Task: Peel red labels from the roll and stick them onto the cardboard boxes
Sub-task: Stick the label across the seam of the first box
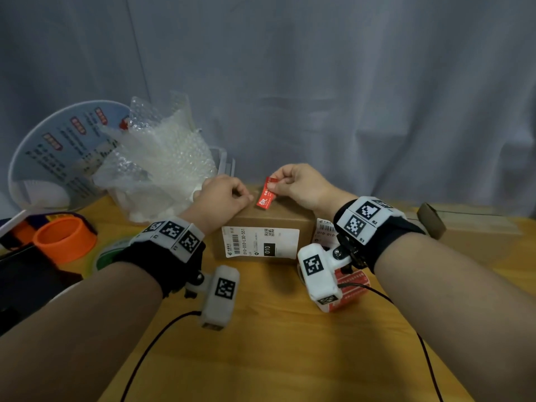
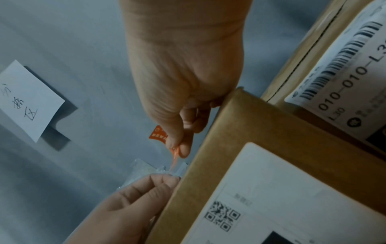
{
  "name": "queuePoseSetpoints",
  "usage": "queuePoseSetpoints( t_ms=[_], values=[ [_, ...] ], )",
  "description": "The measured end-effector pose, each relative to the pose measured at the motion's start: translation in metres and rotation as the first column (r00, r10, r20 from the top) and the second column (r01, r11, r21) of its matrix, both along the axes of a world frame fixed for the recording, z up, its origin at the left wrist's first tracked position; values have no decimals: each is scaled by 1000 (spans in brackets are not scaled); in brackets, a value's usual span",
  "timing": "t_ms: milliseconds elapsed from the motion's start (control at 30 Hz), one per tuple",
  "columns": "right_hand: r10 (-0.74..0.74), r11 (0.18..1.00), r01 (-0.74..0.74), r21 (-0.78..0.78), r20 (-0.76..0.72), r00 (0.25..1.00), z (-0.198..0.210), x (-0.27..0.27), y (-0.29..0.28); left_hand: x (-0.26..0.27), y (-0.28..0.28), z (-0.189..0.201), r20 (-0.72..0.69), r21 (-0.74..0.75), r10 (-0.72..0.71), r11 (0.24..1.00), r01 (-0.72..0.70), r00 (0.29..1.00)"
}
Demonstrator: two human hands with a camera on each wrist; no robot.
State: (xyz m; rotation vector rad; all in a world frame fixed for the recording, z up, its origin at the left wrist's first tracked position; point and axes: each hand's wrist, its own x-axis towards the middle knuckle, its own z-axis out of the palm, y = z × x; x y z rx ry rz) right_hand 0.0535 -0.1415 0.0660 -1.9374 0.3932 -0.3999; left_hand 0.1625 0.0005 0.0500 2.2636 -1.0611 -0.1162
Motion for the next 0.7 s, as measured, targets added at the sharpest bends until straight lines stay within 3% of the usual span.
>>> queuePoseSetpoints(
  t_ms=[233,700],
  values=[
    [49,991,-57,-123,-67,997,2,0,4,-5,-2,0,59,3,71,997,-71,996],
    [80,953,-93,-289,-56,995,3,3,10,-15,1,9,88,66,-44,997,38,995]
  ],
)
